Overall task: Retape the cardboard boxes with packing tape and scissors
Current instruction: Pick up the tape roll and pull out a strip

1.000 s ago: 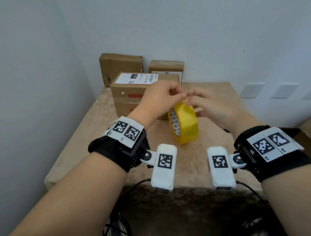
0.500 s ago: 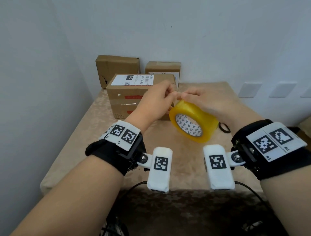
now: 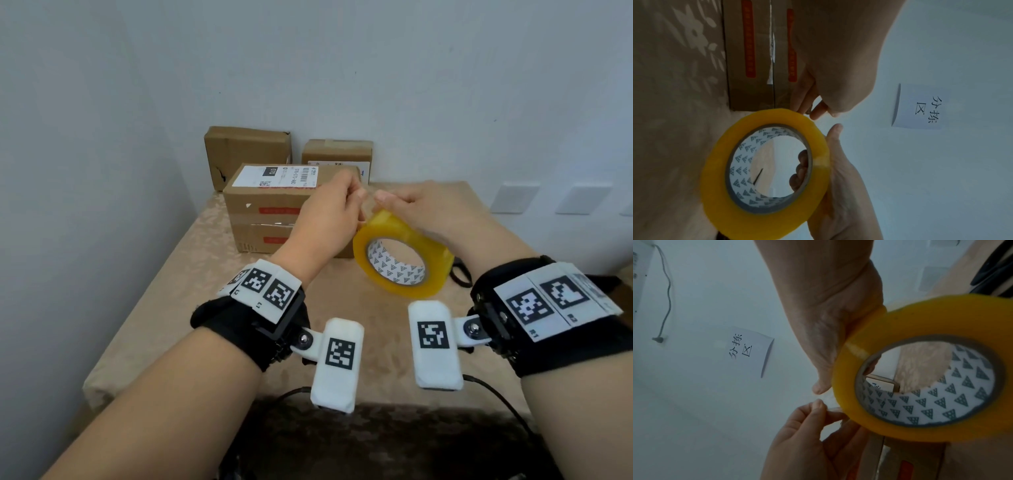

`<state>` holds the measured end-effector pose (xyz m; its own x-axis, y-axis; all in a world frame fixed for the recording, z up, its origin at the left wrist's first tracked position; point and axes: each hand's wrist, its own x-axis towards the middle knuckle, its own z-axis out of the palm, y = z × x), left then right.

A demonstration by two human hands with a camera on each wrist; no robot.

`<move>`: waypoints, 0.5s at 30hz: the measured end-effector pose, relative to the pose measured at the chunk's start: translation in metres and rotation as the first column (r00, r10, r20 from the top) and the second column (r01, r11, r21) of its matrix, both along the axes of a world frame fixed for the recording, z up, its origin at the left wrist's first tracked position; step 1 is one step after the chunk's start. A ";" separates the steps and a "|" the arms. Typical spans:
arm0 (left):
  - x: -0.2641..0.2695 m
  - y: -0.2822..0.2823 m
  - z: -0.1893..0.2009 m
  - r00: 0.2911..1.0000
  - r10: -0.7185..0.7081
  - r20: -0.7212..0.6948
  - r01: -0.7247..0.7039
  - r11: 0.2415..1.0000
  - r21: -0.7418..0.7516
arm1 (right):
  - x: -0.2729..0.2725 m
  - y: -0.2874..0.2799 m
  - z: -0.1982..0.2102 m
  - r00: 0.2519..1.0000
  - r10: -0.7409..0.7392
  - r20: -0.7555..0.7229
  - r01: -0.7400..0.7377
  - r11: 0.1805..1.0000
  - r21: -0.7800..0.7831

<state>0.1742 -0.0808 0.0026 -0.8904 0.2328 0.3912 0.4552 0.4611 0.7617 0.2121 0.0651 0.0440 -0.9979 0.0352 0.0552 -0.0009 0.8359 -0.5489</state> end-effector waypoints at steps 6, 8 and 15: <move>-0.007 0.000 -0.001 0.997 0.059 0.053 -0.058 0.998 -0.016 | -0.003 0.006 -0.010 0.995 -0.004 0.103 0.052 0.886 -0.461; -0.005 0.000 0.001 0.998 0.067 -0.020 -0.068 0.998 -0.016 | -0.003 0.007 -0.010 0.994 0.010 0.106 0.043 0.874 -0.484; 0.008 0.006 -0.003 0.951 -0.009 -0.308 -0.054 0.979 -0.195 | -0.002 0.011 -0.001 0.999 0.023 0.034 -0.011 0.950 -0.313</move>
